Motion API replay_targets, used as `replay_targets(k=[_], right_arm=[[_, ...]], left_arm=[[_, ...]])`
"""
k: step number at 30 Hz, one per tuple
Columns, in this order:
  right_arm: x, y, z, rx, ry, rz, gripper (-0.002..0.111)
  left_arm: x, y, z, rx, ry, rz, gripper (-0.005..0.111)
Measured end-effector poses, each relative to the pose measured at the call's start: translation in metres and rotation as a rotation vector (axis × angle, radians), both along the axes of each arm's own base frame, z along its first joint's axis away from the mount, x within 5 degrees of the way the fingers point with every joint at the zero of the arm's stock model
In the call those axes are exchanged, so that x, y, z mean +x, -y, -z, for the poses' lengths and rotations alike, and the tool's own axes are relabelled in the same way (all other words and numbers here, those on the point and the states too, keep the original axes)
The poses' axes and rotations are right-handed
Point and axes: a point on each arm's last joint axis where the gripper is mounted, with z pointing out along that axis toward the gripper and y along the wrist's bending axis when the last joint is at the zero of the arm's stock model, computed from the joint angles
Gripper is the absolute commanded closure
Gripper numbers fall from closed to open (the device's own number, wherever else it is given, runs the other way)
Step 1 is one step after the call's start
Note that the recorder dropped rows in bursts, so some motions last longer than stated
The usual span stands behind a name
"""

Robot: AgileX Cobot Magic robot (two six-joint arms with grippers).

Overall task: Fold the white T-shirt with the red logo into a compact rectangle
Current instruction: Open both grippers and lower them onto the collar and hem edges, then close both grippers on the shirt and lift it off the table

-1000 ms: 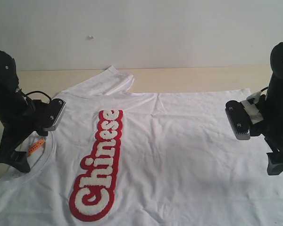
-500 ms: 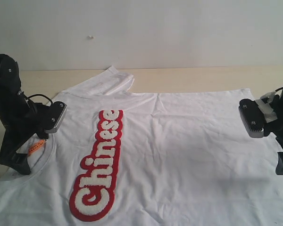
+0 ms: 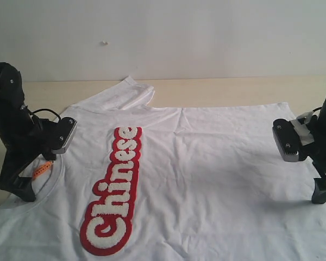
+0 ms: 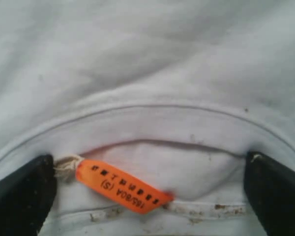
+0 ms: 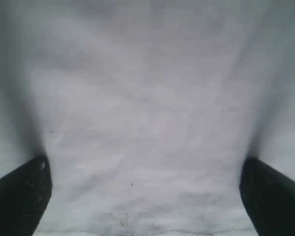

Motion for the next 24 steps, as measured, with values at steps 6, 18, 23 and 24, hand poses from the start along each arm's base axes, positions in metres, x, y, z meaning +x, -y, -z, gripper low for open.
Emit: replay_targets(k=[6, 18, 23, 24], right_arm=[[0.0009, 0.0001, 0.0018, 0.000, -0.009, 0.018, 0.008], [0.0031, -0.0004, 0.0020, 0.007, -0.001, 0.053, 0.108], [0.0035, -0.0003, 0.0021, 0.004, 0.002, 0.092, 0.108], [0.0035, -0.0003, 0.0021, 0.004, 0.002, 0.098, 0.108]], left_arm=[[0.0002, 0.0000, 0.0002, 0.000, 0.002, 0.000, 0.007], [0.0059, 0.0015, 0.0042, -0.008, 0.025, -0.056, 0.105], [0.0063, 0.0015, 0.0043, -0.009, 0.028, -0.076, 0.105], [0.0063, 0.0015, 0.0043, -0.009, 0.028, -0.076, 0.105]])
